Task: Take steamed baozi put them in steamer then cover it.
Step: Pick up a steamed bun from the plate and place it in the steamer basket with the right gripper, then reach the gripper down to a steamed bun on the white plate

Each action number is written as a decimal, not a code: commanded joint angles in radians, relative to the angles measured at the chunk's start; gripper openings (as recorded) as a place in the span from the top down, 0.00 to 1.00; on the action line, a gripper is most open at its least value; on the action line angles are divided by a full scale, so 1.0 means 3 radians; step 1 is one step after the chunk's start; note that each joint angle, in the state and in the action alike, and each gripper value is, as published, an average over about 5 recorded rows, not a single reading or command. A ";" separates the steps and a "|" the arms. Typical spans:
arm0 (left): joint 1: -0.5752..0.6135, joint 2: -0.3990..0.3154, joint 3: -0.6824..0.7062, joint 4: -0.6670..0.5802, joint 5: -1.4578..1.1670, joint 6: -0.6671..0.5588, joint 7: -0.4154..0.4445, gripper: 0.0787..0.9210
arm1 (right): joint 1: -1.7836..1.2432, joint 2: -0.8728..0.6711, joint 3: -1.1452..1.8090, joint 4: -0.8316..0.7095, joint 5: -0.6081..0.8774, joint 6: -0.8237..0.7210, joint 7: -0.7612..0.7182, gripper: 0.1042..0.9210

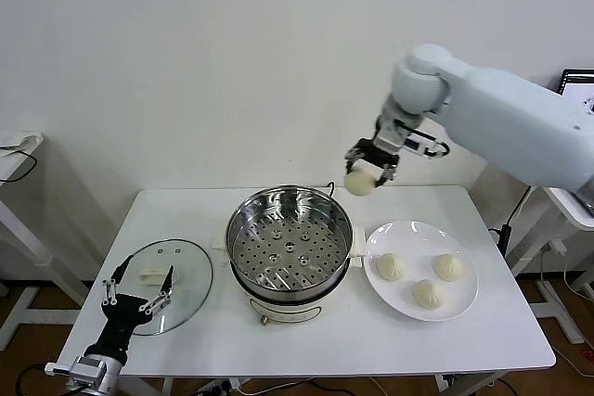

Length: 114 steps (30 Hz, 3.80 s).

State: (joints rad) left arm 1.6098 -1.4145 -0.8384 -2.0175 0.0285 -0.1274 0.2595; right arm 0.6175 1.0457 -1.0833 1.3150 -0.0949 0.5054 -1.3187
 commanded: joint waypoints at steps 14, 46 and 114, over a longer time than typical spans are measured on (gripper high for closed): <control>0.0011 0.0029 -0.0129 0.0025 -0.0010 0.0007 0.0012 0.12 | -0.0561 0.0963 0.0025 -0.0642 -0.0510 0.0674 0.0111 0.31; 0.0006 0.0011 -0.0154 0.0075 -0.0015 -0.0025 0.0022 0.12 | -0.0934 0.1277 0.0294 -0.1442 -0.0928 0.0856 0.0434 0.25; 0.0025 0.0007 -0.0031 0.0029 -0.0005 -0.0023 0.0010 0.12 | -0.2036 -0.0795 0.0837 -0.0522 0.0415 -0.2734 0.0667 0.12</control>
State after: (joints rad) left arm 1.6177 -1.4127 -0.8487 -2.0113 0.0263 -0.1336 0.2628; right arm 0.0644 0.7823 -0.8709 1.1885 0.0476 -0.2971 -1.1282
